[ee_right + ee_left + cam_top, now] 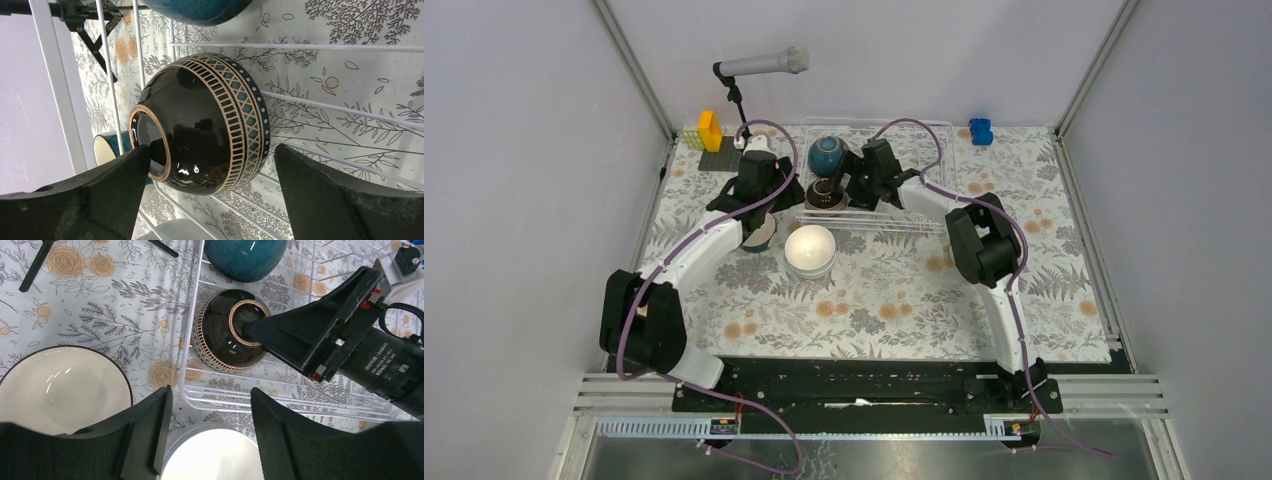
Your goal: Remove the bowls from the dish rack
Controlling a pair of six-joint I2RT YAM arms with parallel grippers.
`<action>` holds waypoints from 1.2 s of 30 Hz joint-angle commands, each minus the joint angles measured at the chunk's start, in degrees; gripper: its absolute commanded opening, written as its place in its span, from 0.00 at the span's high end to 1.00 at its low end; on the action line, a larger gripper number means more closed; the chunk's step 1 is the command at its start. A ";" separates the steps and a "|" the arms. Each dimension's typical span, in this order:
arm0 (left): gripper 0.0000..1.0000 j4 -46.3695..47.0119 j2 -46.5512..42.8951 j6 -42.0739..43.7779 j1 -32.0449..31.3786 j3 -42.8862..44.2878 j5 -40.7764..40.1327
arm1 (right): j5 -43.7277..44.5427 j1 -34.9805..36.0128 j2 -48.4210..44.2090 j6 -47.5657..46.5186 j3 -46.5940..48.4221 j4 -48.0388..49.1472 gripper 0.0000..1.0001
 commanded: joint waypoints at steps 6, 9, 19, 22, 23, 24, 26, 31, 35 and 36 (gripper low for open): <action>0.39 3.95 3.19 0.83 0.63 3.40 2.27 | -0.91 -2.16 2.05 3.33 -1.48 3.65 0.06; 0.39 4.67 1.96 0.63 0.61 2.40 2.95 | 0.18 -2.13 -0.26 2.77 -3.23 5.49 0.15; 0.39 2.59 -4.39 0.66 0.65 0.37 1.88 | 5.89 -2.18 -8.83 -3.55 -8.76 10.77 0.37; 0.39 2.75 -6.93 0.14 0.67 -0.77 2.19 | 6.90 -2.14 -10.55 -5.09 -9.06 11.04 0.39; 0.39 2.71 -7.57 0.05 0.62 -0.94 2.28 | 7.17 -2.16 -11.26 -5.64 -9.44 11.30 0.39; 0.39 2.75 -8.49 -0.07 0.72 -1.17 2.48 | 7.32 -2.20 -11.83 -6.07 -9.89 11.68 0.39; 0.39 2.71 -9.68 -0.38 0.64 -1.62 2.96 | 7.44 -2.14 -13.04 -6.77 -10.70 12.53 0.39; 0.39 2.96 -11.72 -1.06 0.72 -2.38 4.82 | 6.44 -2.16 -15.05 -7.71 -11.87 14.01 0.42; 0.39 3.01 -12.53 -1.64 0.70 -2.68 6.08 | 6.34 -2.14 -14.96 -7.74 -11.70 13.48 0.41; 0.39 3.01 -12.78 -1.70 0.70 -2.79 6.34 | 6.38 -2.13 -14.94 -7.95 -11.58 13.31 0.41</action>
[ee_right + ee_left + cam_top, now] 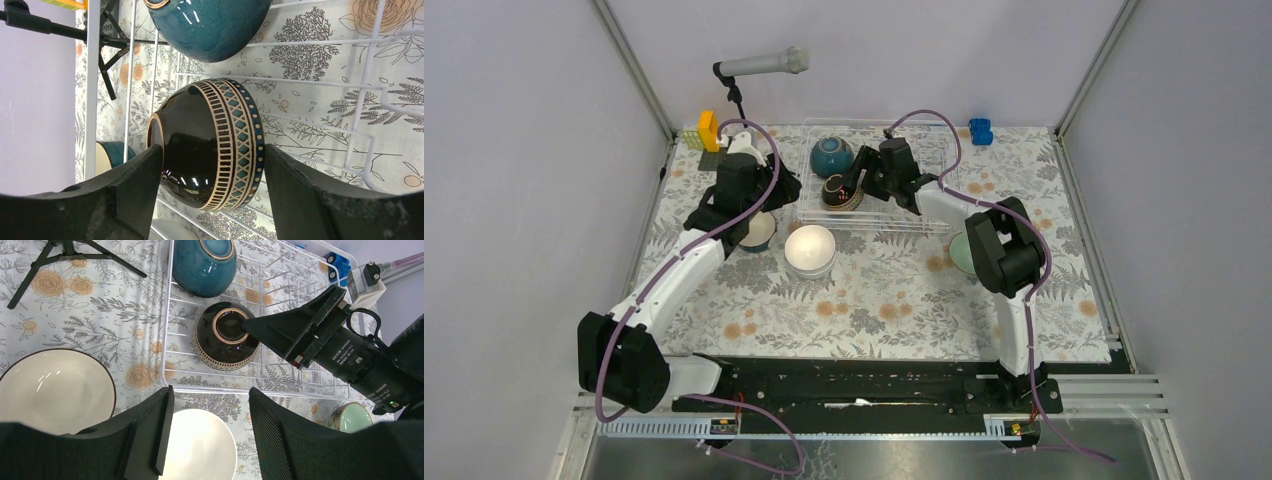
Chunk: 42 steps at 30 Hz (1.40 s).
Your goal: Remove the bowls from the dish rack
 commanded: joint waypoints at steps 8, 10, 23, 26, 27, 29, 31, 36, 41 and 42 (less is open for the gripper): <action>0.39 2.55 -2.79 -1.22 0.33 -1.17 2.65 | -0.24 -0.36 -4.09 -2.15 2.43 0.19 0.35; 0.39 2.96 -2.89 -1.43 0.35 -1.47 4.29 | -0.39 -0.39 -3.24 -1.92 2.48 0.08 0.31; 0.39 5.10 -1.20 -2.40 0.33 -2.79 7.02 | -7.85 -0.34 7.05 2.72 8.63 -1.77 0.15; 0.39 4.82 -1.27 -2.41 0.33 -2.63 7.07 | -7.53 -0.35 7.05 3.14 8.55 -2.37 0.06; 0.39 4.71 -1.33 -2.34 0.28 -2.61 6.99 | -7.62 -0.48 7.25 3.51 8.50 -2.38 0.05; 0.39 4.73 -1.39 -2.36 0.28 -2.69 6.96 | -8.53 -0.56 8.00 5.23 8.70 -2.38 0.03; 0.39 4.72 -1.55 -2.41 0.30 -2.70 6.96 | -9.54 -0.79 8.82 7.15 8.90 -2.39 0.01; 0.39 4.55 -1.90 -2.29 0.33 -2.62 6.90 | -11.28 -1.21 9.53 10.23 8.36 -1.13 0.00; 0.38 4.28 -2.21 -2.09 0.32 -2.60 6.59 | -11.73 -1.29 10.33 10.88 9.48 -2.00 0.00; 0.38 4.21 -2.19 -2.06 0.28 -2.61 6.54 | -11.39 -1.24 10.74 10.30 10.24 -3.11 0.00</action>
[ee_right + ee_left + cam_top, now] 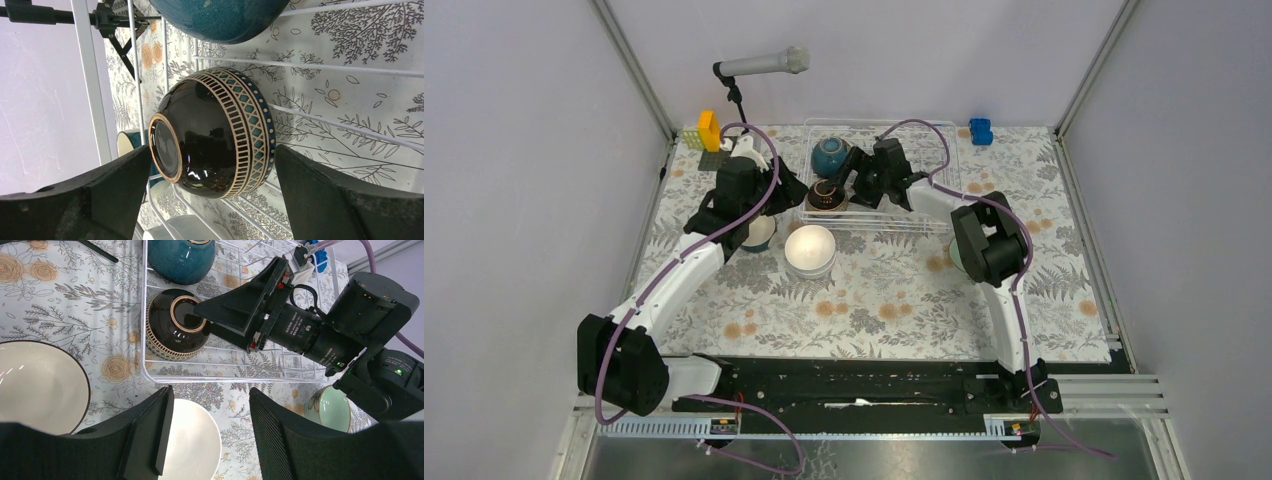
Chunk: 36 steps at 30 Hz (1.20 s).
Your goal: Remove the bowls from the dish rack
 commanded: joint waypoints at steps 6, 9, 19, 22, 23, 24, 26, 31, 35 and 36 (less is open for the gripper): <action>0.38 2.48 -1.26 0.28 0.33 -0.33 0.56 | 2.06 -0.80 4.20 -2.94 7.59 -10.68 0.00; 0.38 2.48 -1.24 0.29 0.26 -0.27 0.66 | 2.69 -0.76 4.07 -2.54 7.04 -10.97 0.00; 0.38 2.40 -1.73 0.24 0.28 -0.44 0.67 | 5.43 -0.61 5.74 -5.29 10.25 -14.89 0.00; 0.38 2.29 -1.87 0.14 0.29 -0.45 0.85 | 1.09 -0.57 6.10 -2.32 8.67 -11.51 0.00; 0.38 2.31 -1.97 0.16 0.28 -0.45 0.89 | -0.23 -0.61 6.08 -1.02 7.77 -9.56 0.00; 0.38 2.31 -2.06 0.14 0.24 -0.45 0.86 | -1.12 -0.57 6.13 -0.09 7.36 -8.39 0.00; 0.38 2.18 -2.24 0.24 0.26 -0.45 0.75 | -2.28 -0.61 6.15 0.67 7.30 -7.45 0.00; 0.38 1.80 -2.37 0.46 0.29 -0.37 0.37 | -4.12 -0.84 4.11 1.94 4.91 -2.43 0.09; 0.38 1.52 -2.36 0.72 0.28 -0.21 0.21 | -6.50 -1.51 1.66 4.19 1.85 2.31 0.22; 0.38 1.47 -2.43 0.81 0.28 -0.14 0.09 | -6.86 -1.68 1.08 4.57 1.22 3.35 0.25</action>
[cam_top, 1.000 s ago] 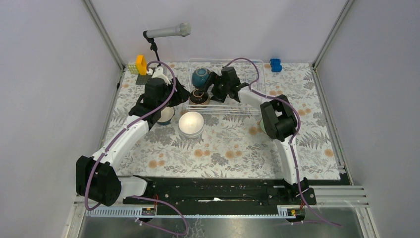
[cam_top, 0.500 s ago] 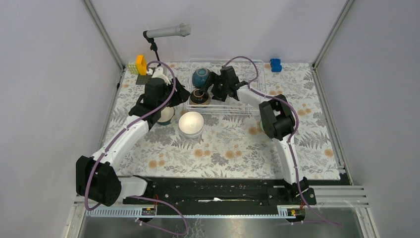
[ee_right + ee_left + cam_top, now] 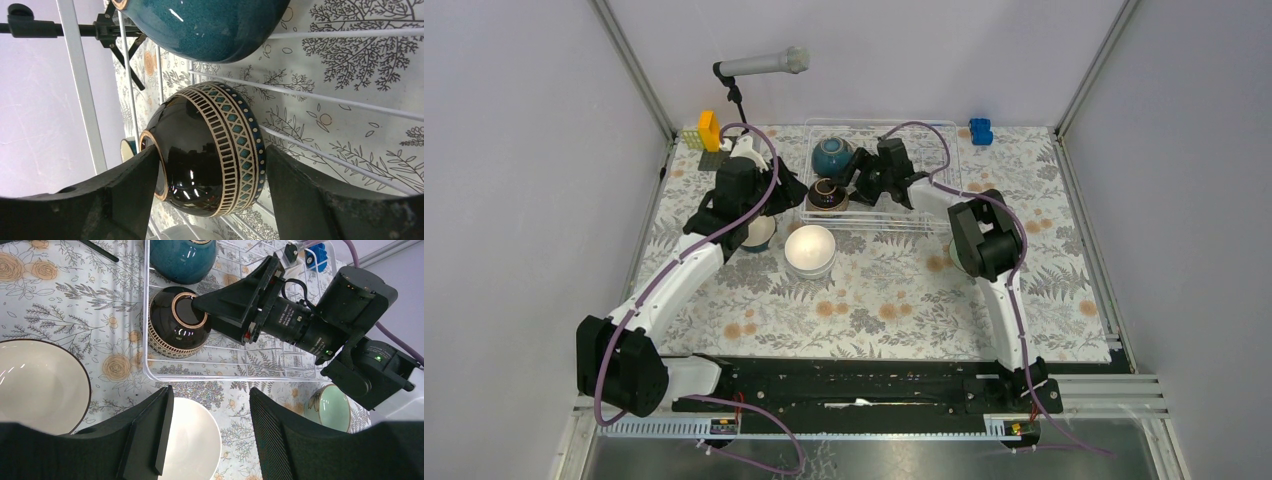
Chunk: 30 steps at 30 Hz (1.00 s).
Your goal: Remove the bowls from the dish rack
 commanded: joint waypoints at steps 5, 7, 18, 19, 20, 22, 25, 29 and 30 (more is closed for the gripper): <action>0.38 1.10 -2.44 1.06 0.28 0.56 -0.48 | -2.73 -0.89 -6.74 2.05 -5.04 4.77 0.39; 0.38 0.98 -2.72 1.15 0.29 0.84 -0.61 | -1.92 -0.88 -8.33 1.26 -5.68 4.77 0.41; 0.38 3.70 -3.53 0.03 0.33 -0.45 2.01 | 3.46 -0.97 -19.39 -3.30 -10.94 6.72 0.46; 0.38 4.10 -3.64 -0.13 0.30 -0.57 2.40 | 3.76 -0.97 -20.08 -3.49 -11.43 7.07 0.46; 0.38 4.40 -3.74 -0.31 0.29 -0.57 2.88 | 3.89 -0.98 -20.58 -3.69 -11.72 7.23 0.46; 0.37 4.76 -3.74 -0.59 0.28 -0.54 3.38 | 4.06 -1.08 -21.37 -4.01 -12.04 7.25 0.46; 0.37 5.70 -3.61 -1.09 0.29 -0.66 4.70 | 3.83 -1.63 -22.53 -3.98 -13.05 7.74 0.47; 0.28 9.09 -2.99 -2.66 0.56 -2.01 8.61 | 1.06 -3.62 -24.76 -2.11 -15.80 10.79 0.47; 0.22 10.23 -2.79 -2.94 0.67 -2.34 10.56 | -0.29 -4.29 -25.09 -1.51 -16.58 11.82 0.48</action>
